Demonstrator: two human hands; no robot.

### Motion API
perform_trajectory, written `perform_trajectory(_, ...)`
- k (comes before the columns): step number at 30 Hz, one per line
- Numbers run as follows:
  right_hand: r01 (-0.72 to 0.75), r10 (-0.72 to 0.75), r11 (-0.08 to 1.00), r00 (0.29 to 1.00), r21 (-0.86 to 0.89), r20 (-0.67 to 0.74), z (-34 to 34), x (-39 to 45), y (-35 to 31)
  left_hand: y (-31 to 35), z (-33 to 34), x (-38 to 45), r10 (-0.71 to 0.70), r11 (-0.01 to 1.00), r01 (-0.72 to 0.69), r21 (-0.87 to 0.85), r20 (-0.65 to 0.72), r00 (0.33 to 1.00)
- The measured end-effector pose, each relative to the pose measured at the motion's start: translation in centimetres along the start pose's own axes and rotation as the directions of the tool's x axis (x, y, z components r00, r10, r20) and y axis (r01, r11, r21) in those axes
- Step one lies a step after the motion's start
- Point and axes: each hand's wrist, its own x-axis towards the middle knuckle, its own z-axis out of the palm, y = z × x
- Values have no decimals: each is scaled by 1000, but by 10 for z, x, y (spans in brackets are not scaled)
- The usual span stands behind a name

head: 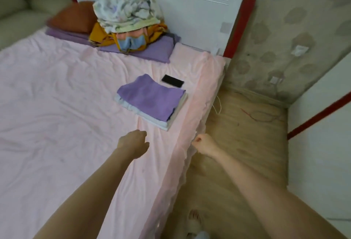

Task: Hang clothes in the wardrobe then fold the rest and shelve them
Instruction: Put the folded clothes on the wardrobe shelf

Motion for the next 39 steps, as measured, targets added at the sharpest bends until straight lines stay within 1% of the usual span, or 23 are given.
perform_trajectory(2, -7, 6, 999, 1000, 32, 24, -9, 50, -11, 3, -5, 27, -33, 998, 33, -50, 6, 999)
perform_trajectory(5, -67, 63, 993, 997, 95, 40, -13, 110, -31, 2, -2, 56, -53, 993, 49, -105, -37, 998)
perform_trajectory(8, -157, 144, 956, 987, 247, 72, -2, 162, -45, -6, 5, 85, -62, 988, 47, -148, -101, 993)
perform_trajectory(11, -230, 210, 898, 973, 375, 95, 20, 216, -51, -15, 27, 127, -57, 979, 26, -200, -152, 987)
perform_trajectory(15, -305, 284, 815, 951, 492, 119, 45, 267, -48, -6, 54, 185, -14, 987, -16, -158, -188, 982)
perform_trajectory(20, -373, 341, 758, 926, 535, 162, 58, 342, -34, 20, 101, 267, 26, 991, -53, -126, -206, 978)
perform_trajectory(23, -393, 342, 725, 918, 565, 200, 58, 387, -29, 37, 126, 307, 95, 995, -95, 13, -180, 979)
perform_trajectory(25, -399, 320, 700, 917, 592, 239, 61, 411, -29, 48, 136, 329, 104, 992, -92, 82, -159, 982)
perform_trajectory(27, -418, 288, 677, 908, 606, 305, 66, 439, -26, 59, 144, 358, 42, 995, -30, 92, -134, 990)
perform_trajectory(30, -421, 253, 604, 906, 676, 338, 74, 462, -21, 68, 149, 390, -46, 994, 54, 91, -86, 995)
perform_trajectory(32, -410, 234, 538, 912, 736, 337, 77, 469, -18, 66, 152, 404, -66, 991, 75, 110, -76, 995)
perform_trajectory(35, -398, 181, 465, 917, 791, 355, 85, 474, -14, 61, 157, 417, -79, 987, 94, 130, -114, 990)
perform_trajectory(37, -405, 160, 471, 913, 784, 376, 90, 476, -16, 59, 161, 423, -72, 986, 84, 147, -84, 994)
perform_trajectory(39, -420, 183, 501, 906, 757, 381, 94, 480, -19, 54, 156, 428, -52, 993, 58, 98, -68, 996)
